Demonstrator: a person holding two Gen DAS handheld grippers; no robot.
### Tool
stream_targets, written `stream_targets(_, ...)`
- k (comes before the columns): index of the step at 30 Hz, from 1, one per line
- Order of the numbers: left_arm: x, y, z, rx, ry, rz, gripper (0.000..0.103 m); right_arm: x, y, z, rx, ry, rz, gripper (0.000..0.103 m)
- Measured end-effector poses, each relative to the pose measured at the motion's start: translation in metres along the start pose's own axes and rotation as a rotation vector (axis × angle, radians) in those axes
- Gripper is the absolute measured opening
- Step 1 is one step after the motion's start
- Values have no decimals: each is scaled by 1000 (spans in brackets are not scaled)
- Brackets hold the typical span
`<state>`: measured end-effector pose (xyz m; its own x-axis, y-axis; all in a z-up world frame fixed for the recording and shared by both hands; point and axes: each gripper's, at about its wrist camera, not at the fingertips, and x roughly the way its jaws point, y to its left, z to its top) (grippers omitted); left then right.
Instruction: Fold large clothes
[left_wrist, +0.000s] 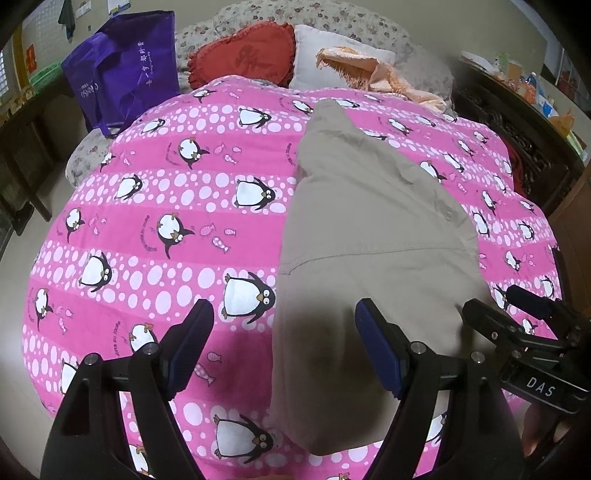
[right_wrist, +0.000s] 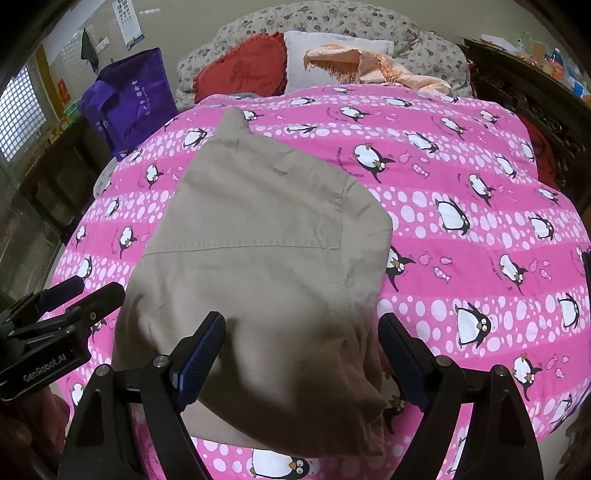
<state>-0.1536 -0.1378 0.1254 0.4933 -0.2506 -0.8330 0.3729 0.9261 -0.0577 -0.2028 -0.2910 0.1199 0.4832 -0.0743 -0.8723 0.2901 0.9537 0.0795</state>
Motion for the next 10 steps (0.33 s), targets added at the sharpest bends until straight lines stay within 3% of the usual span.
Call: stream_targets(10,3,3,3,6,-14,4,79,3,-3,1,1,6,-1,86)
